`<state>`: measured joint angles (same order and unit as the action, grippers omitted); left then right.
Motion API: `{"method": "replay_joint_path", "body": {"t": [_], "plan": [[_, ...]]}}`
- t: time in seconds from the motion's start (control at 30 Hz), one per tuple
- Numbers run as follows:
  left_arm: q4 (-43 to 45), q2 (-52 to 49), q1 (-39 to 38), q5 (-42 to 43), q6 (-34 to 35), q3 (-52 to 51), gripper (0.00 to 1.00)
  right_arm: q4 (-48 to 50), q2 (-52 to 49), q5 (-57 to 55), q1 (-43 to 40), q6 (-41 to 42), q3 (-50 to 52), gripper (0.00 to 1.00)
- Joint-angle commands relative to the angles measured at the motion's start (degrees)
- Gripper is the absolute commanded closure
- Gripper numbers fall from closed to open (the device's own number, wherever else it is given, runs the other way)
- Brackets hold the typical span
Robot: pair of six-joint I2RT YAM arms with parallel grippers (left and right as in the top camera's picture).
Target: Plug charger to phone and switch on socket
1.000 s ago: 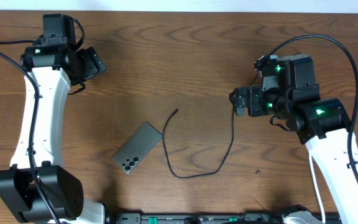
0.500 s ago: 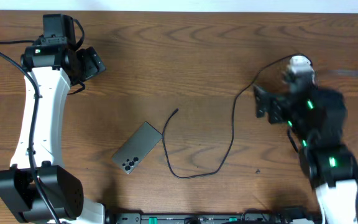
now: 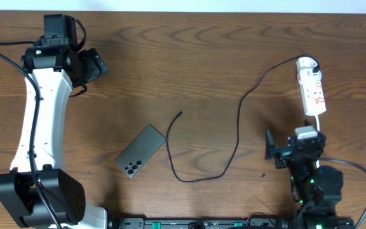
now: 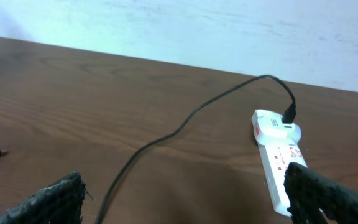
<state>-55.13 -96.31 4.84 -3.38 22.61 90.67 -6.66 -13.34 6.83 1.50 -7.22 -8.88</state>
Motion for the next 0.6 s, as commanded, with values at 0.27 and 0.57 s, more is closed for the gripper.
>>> {"method": "replay_joint_path", "body": {"t": [0.27,0.57], "plan": [[-0.04,0.72,0.24,-0.74,-0.5,1.29,0.02,1.79,12.22,-1.29,-0.28,-1.84,8.13,0.01],[-0.04,0.72,0.24,-0.72,-0.5,1.29,0.02,2.84,13.03,-0.81,0.0,-1.64,8.57,0.01]]}}
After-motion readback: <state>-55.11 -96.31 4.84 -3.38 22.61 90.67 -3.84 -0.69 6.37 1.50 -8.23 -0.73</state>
